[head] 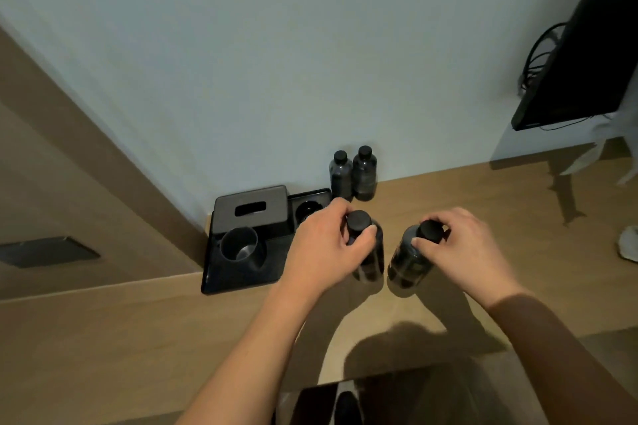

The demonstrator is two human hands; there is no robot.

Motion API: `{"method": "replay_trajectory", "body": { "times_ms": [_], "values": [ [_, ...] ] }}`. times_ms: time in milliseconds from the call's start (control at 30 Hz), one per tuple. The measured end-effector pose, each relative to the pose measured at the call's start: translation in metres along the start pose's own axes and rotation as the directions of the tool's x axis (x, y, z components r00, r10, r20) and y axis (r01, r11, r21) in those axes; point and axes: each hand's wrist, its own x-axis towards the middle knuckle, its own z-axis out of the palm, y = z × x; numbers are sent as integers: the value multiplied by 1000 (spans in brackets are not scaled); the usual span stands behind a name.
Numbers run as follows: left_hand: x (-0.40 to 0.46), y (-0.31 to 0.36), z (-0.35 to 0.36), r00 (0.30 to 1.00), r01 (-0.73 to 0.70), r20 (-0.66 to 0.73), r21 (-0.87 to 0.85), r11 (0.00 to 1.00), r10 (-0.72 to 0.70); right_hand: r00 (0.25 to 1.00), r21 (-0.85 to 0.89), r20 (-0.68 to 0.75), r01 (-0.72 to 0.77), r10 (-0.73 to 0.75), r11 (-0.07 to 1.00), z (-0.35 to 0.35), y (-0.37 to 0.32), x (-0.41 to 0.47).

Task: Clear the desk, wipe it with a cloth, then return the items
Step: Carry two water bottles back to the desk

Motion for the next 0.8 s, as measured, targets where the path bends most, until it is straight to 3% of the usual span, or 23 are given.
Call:
{"method": "replay_trajectory", "body": {
  "times_ms": [267, 400, 600, 800],
  "values": [
    [128, 12, 60, 985, -123, 147, 233, 965, 90, 999, -10, -9, -50, 50, 999, -19, 49, 101],
    [172, 11, 96, 986, -54, 167, 315, 947, 1, 995, -70, 94, -36, 43, 997, -22, 75, 152],
    [216, -9, 146, 977, 26, 182, 402, 915, -108, 990, -114, 138, 36, -20, 993, -7, 98, 218],
    [248, -27, 164, 962, 98, 183, 458, 884, -201, 976, -64, 214, 44, -29, 997, 14, 103, 263]
  ]
}}
